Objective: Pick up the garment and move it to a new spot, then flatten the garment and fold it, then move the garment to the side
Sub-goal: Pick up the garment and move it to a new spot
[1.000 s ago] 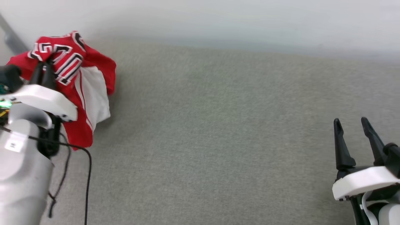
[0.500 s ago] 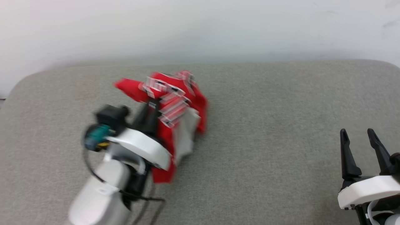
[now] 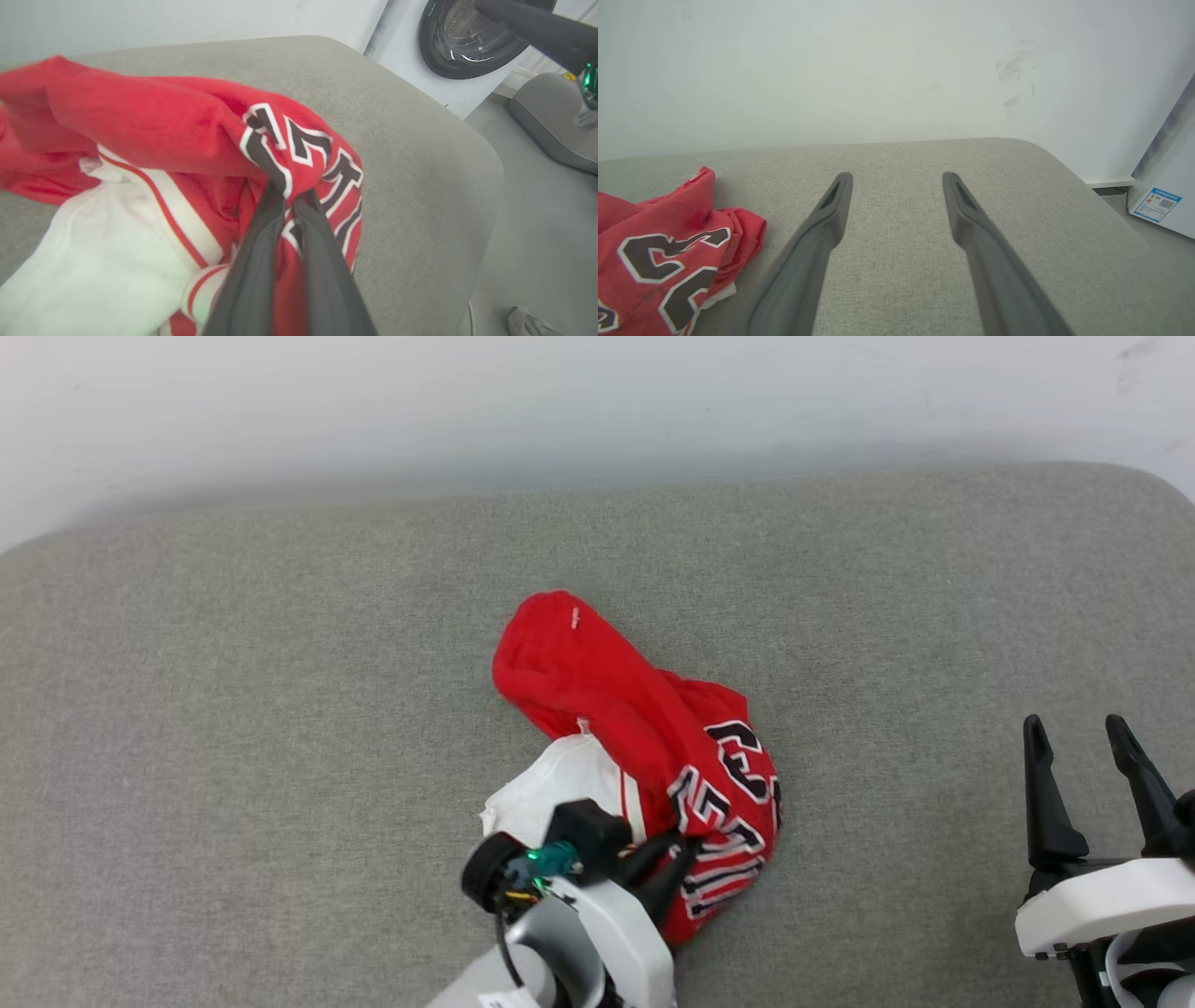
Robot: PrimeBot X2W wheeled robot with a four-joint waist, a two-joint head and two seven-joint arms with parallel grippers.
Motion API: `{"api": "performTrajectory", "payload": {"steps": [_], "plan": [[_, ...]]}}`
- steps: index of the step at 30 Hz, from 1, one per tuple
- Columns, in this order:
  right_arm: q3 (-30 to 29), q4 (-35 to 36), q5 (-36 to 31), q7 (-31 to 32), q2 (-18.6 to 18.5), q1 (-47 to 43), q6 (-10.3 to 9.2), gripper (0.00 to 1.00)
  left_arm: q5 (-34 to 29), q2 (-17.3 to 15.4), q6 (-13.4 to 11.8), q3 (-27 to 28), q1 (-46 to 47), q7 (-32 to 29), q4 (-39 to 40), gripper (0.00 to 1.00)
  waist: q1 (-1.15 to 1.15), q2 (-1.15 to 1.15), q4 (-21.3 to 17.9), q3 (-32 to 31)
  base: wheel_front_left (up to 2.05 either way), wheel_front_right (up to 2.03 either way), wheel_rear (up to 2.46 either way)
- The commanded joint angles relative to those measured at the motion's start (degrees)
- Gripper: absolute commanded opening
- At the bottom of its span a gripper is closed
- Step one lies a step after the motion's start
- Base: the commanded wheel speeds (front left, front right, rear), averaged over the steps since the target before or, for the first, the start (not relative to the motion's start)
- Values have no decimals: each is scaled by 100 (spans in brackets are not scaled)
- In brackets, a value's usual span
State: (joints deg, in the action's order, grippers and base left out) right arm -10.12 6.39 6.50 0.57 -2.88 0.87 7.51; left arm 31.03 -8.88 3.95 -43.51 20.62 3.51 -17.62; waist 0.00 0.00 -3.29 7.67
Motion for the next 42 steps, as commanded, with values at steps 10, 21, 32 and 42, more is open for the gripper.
{"api": "performTrajectory", "payload": {"steps": [10,21,32,42], "plan": [[-10,-51,-36,-16,1,13,-4,100,-207,-105,23,-34,32,683,346,100,0,0,141,-83,0,0,0],[30,-62,1,15,0,-120,-4,100,-305,-524,-826,1326,-223,1164,1032,100,0,0,272,-331,0,0,0],[246,2,0,92,1,-272,-4,100,-288,-826,-1288,2540,-1156,1168,914,100,0,0,324,-632,0,0,0],[376,111,64,173,1,-489,-4,100,-416,-852,-1210,2669,-1605,1169,829,100,0,0,303,-780,0,0,0]]}}
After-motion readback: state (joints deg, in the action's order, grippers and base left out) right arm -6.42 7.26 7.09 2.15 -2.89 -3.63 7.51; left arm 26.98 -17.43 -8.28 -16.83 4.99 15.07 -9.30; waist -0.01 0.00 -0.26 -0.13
